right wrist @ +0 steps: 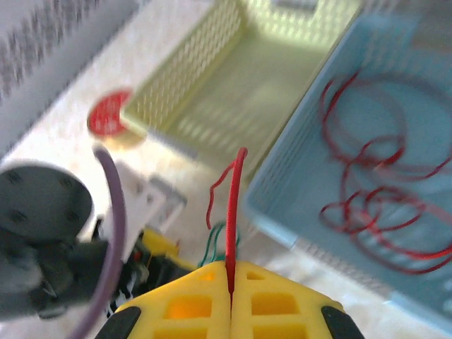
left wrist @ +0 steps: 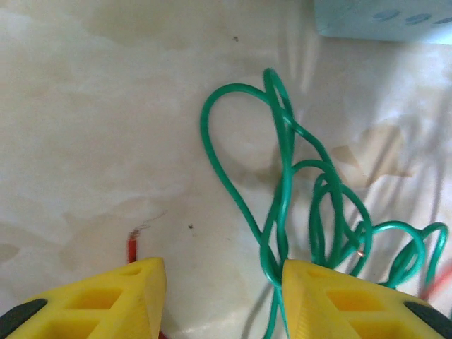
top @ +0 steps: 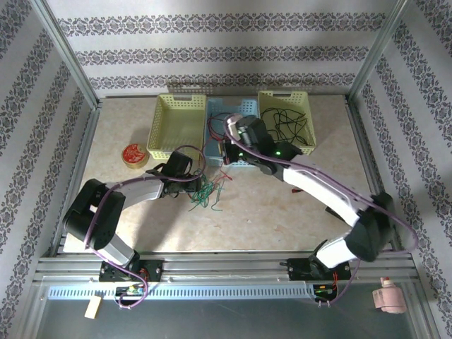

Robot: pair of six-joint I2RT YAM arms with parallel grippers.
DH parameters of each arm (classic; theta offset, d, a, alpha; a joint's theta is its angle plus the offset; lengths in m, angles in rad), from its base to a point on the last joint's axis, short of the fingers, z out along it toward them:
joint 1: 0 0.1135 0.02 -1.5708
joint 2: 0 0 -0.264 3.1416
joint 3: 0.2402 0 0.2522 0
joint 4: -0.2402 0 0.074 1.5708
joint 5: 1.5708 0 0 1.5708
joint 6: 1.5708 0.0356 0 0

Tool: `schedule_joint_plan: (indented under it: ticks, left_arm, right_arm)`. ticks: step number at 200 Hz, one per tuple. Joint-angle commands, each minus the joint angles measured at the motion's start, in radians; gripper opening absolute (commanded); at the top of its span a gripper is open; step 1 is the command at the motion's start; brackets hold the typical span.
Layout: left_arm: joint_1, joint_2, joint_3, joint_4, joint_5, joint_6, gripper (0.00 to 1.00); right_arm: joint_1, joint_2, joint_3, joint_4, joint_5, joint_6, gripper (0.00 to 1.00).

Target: Untangle the cables

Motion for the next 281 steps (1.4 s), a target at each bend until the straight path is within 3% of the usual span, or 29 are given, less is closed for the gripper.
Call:
schedule_joint_plan:
  ticks: [1, 93, 150, 243, 281]
  left_arm:
    - [-0.008, 0.022, -0.034, -0.064, -0.026, 0.025, 0.47]
    - [-0.009, 0.009, -0.071, -0.046, -0.041, 0.009, 0.47]
    - [-0.008, -0.011, -0.091, -0.054, -0.04, 0.007, 0.47]
    - [-0.008, -0.155, -0.113, 0.031, -0.082, -0.053, 0.47]
    - [-0.008, -0.205, -0.125, 0.038, -0.122, -0.087, 0.47]
  right_arm:
    - [-0.016, -0.088, -0.023, 0.05, 0.209, -0.026, 0.0]
    - [-0.038, -0.289, 0.116, 0.196, 0.337, -0.219, 0.0]
    - [-0.059, -0.3, 0.205, 0.267, 0.309, -0.287, 0.0]
    - [-0.276, 0.046, 0.52, 0.196, 0.042, -0.166, 0.0]
    - [-0.285, 0.143, 0.451, 0.11, 0.034, -0.108, 0.0]
